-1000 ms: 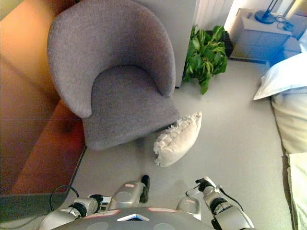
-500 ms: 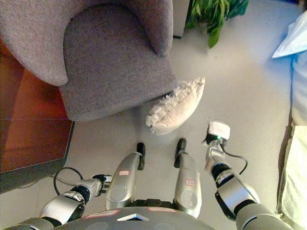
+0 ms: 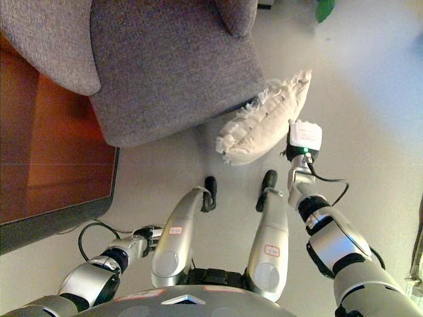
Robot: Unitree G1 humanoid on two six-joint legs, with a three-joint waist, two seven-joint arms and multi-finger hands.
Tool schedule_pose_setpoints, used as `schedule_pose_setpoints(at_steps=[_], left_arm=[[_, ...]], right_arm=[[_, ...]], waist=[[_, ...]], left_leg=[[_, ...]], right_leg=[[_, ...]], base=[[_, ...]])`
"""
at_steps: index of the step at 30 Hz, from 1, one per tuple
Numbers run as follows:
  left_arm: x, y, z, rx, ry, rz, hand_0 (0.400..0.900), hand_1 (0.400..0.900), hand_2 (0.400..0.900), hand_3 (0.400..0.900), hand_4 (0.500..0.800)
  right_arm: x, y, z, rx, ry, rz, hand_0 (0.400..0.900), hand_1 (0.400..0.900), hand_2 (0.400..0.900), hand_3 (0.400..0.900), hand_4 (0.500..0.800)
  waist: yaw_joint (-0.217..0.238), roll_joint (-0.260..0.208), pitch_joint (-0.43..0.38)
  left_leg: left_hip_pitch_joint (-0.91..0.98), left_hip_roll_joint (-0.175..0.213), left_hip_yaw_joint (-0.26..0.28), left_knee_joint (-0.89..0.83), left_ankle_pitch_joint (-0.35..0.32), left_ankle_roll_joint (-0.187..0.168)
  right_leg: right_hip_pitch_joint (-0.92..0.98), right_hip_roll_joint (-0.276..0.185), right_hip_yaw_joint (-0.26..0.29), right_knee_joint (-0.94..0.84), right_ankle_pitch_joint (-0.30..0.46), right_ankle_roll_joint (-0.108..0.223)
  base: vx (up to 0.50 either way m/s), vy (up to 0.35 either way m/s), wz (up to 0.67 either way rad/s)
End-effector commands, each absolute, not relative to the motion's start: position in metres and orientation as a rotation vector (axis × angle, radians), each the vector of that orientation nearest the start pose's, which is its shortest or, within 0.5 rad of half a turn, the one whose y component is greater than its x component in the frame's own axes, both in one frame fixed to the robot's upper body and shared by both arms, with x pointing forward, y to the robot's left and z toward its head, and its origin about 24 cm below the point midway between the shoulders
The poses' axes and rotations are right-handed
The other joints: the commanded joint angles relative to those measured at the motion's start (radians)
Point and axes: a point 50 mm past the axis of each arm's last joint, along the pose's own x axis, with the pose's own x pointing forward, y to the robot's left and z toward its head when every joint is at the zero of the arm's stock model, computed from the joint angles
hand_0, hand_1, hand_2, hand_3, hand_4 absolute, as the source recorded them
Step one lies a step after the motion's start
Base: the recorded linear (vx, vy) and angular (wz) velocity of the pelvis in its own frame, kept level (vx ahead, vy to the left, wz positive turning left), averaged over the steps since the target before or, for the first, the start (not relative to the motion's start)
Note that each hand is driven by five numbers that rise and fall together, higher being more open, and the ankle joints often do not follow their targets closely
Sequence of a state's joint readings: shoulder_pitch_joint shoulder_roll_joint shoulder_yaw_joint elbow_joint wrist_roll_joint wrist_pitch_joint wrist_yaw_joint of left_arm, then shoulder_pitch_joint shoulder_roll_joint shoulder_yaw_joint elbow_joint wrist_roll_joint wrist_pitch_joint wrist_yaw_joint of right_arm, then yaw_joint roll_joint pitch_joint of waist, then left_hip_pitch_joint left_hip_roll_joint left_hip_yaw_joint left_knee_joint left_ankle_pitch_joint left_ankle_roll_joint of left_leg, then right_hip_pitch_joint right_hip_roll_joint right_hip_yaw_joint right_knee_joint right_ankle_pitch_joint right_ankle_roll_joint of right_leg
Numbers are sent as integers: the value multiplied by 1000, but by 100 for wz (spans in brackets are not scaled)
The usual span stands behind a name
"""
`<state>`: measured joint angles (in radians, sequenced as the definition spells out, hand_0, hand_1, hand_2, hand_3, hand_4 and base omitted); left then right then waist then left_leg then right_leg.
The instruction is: Pick up the pillow and put it on the sofa.
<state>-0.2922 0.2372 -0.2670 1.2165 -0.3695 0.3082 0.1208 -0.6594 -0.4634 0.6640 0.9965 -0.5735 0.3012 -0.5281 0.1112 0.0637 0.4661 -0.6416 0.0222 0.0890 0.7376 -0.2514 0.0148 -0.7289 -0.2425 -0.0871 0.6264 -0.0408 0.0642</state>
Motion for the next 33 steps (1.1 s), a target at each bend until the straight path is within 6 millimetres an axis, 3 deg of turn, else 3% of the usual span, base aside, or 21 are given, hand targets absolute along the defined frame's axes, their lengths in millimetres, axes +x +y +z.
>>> schedule_pose_setpoints(at_steps=[1,18,33], left_arm=[[136,241,-147,149,1384,258,900,900,900,900,800],[128,239,-149,86,1423,219,900,900,900,900,800],[114,246,-151,48,1459,236,900,900,900,900,800]], right_arm=[[358,-245,75,-1651,39,-340,900,900,900,900,800],[378,-238,139,-1662,-183,-419,900,900,900,900,800],[386,-227,174,-1644,-311,-485,900,900,900,900,800]], waist=[[22,-3,-5],[44,33,19],[86,53,42]], left_leg=[[-31,-23,-45,63,-72,24],[-209,-40,-72,219,-87,51],[-481,-76,-115,431,-84,56]], right_leg=[[33,-35,23,106,-110,3],[-152,-22,48,326,-196,-31],[-395,4,70,587,-287,-68]], base=[[0,0,0],[8,40,6],[5,-8,11]])
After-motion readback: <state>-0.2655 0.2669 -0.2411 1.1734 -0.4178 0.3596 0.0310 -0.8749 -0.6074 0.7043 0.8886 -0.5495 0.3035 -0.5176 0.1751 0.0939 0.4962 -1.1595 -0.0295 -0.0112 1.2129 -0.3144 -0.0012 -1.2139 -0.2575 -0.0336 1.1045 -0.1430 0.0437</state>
